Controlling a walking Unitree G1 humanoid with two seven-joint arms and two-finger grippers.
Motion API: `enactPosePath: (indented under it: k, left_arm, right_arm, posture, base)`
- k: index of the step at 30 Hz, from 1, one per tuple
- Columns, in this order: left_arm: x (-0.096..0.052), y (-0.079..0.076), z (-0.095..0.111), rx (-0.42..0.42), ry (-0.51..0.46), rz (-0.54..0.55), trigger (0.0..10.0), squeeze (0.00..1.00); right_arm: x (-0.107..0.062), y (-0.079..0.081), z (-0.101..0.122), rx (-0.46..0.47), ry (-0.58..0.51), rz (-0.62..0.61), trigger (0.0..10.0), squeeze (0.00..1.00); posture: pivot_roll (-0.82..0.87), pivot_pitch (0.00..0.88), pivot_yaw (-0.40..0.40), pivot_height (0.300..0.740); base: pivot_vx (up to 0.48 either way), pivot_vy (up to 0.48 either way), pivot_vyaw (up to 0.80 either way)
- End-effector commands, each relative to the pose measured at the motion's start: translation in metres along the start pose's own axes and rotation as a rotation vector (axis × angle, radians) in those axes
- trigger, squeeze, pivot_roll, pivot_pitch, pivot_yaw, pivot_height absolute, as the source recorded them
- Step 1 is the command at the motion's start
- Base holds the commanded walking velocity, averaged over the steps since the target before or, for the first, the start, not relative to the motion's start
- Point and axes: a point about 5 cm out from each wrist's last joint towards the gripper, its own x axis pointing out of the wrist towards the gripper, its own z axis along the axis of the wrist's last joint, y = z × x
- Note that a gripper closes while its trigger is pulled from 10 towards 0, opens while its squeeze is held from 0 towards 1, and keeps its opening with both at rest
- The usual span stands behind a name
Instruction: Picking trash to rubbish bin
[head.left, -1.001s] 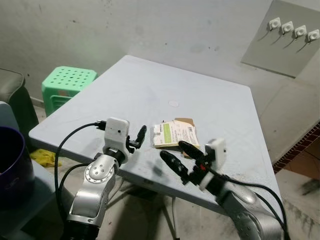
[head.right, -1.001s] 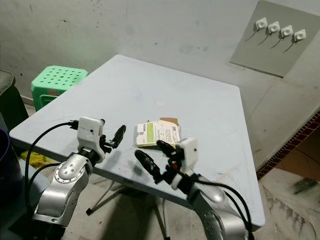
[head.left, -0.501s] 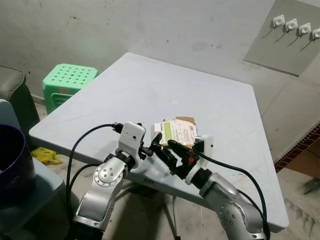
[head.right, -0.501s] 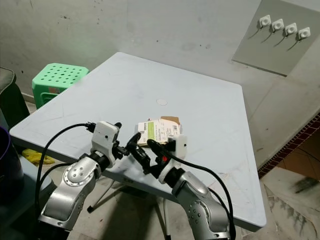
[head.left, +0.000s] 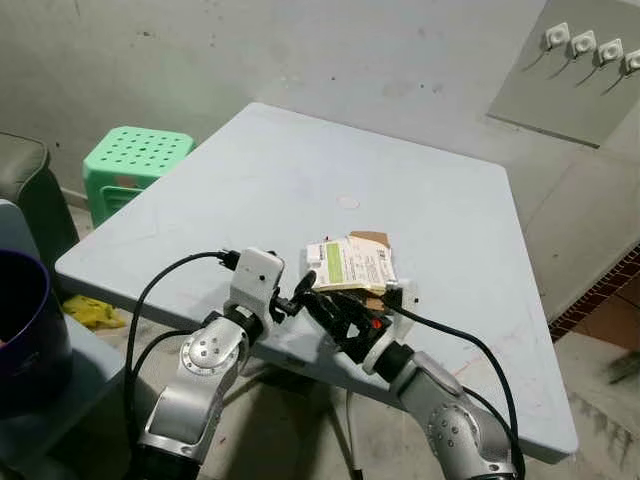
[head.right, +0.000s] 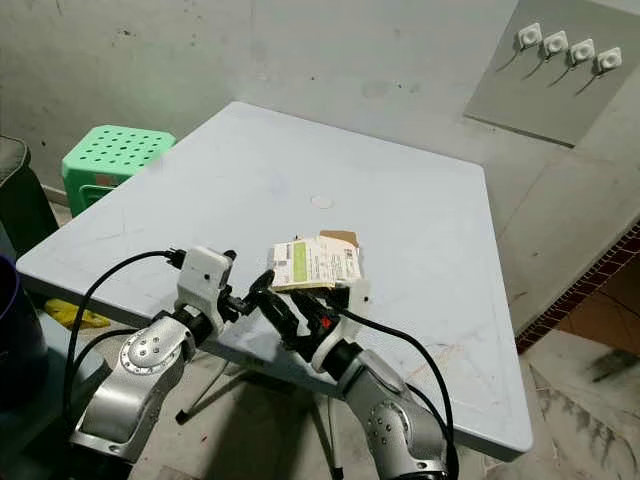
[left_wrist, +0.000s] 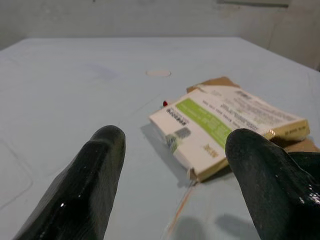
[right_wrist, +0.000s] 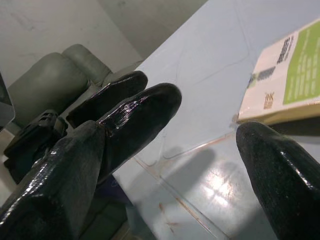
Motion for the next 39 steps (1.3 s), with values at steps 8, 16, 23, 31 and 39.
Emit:
enactPosePath:
  k: [8, 16, 23, 31, 39]
  left_arm:
    - [-0.022, 0.016, 0.011, 0.021, -0.065, 0.043, 10.0, 0.00]
    - [-0.025, 0.019, 0.016, 0.002, -0.079, 0.055, 10.0, 0.00]
    - [-0.019, -0.012, 0.027, -0.018, -0.128, -0.085, 10.0, 0.00]
    - [-0.020, -0.029, 0.028, -0.037, -0.135, -0.157, 10.0, 0.00]
    - [-0.022, -0.021, 0.035, -0.042, -0.153, -0.131, 10.0, 0.00]
  right_arm:
    - [-0.026, -0.029, -0.008, 0.027, -0.018, -0.141, 10.0, 0.00]
    - [-0.032, -0.031, -0.010, 0.052, -0.022, -0.148, 10.0, 0.00]
    - [-0.013, -0.025, 0.002, 0.072, -0.076, -0.150, 10.0, 0.00]
    - [0.001, -0.017, 0.015, 0.085, -0.121, -0.147, 10.0, 0.00]
    - [0.000, -0.020, 0.008, 0.107, -0.091, -0.176, 10.0, 0.00]
  posture:
    - [0.01, 0.031, -0.143, 0.740]
    - [0.01, 0.028, -0.141, 0.740]
    - [0.00, 0.034, -0.133, 0.740]
    - [-0.01, 0.044, -0.129, 0.740]
    - [0.00, 0.051, -0.139, 0.740]
  base:
    - [0.000, 0.000, 0.00]
    - [0.000, 0.000, 0.00]
    - [0.000, 0.000, 0.00]
    - [0.000, 0.000, 0.00]
    - [0.000, 0.000, 0.00]
